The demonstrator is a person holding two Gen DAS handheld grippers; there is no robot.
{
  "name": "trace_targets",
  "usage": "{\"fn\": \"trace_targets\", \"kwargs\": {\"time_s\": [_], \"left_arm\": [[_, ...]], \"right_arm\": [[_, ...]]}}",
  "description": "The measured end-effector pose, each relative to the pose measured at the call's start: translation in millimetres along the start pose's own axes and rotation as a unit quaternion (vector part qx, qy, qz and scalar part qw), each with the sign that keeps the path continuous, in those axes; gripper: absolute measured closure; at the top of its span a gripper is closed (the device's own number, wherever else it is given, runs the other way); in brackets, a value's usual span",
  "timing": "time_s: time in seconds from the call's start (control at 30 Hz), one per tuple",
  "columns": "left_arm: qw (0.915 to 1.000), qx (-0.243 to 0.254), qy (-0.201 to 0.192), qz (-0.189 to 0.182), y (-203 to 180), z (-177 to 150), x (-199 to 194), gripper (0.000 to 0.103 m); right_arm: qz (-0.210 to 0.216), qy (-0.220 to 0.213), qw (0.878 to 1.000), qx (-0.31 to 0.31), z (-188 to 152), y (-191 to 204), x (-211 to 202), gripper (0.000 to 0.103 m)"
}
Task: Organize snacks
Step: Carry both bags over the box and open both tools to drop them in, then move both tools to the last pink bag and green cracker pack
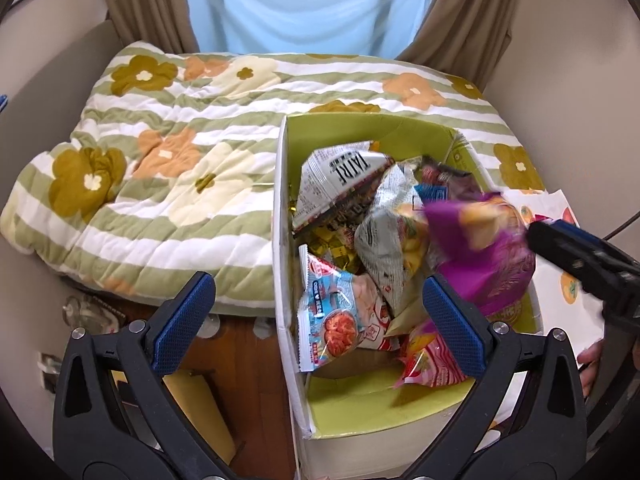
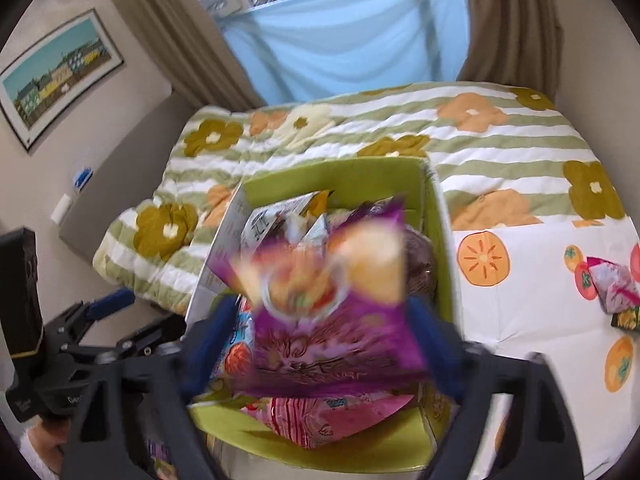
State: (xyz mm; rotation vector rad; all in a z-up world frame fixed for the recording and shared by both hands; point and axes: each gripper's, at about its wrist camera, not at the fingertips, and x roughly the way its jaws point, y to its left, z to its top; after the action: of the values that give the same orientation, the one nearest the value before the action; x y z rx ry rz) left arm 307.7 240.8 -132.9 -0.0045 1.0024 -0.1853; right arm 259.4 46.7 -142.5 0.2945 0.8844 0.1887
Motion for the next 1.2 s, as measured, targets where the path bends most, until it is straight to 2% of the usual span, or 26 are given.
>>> {"fn": "trace_targets", "kwargs": {"time_s": [0.1,0.3,0.73,0.9,1.03,1.2], "left_arm": [[1.0,-0.007,0.006,-0.003,0.3,-4.6,4.5,0.001],[0.9998,-0.007,0.012,-0.011,-5.8,-10.4,7.3,0.001],[0.9994,0.018,-0.026,-0.016,-37.2,0.8,-24.2,0.001],[0.998,0.035,-0.048,-0.021,-77.0,6.3,-39.4,0.001],[0.9967,0.049,-0.055,-0.033,-126.0,7.2,-44.3,0.001],[0.9943,0.071,-0.054,-0.059,-206.0,8.3,-40.8,0.001]], "right_arm": [[-0.007,-0.016,1.0,0.013,-5.0,-7.2,-4.1,0.001],[-0.016,-0.013,1.0,0.011,-8.3,-14.1,-8.0,0.001],[-0.042,-0.029,0.999,-0.003,-13.8,-23.0,-46.7,0.001],[-0.054,-0.049,0.997,-0.003,-14.8,-48.0,-69.3,0.001],[-0.071,-0.059,0.996,0.0,-18.3,-86.5,-93.8,0.001],[-0.1,-0.06,0.993,-0.012,-22.2,-144.6,-128.5,0.001]]}}
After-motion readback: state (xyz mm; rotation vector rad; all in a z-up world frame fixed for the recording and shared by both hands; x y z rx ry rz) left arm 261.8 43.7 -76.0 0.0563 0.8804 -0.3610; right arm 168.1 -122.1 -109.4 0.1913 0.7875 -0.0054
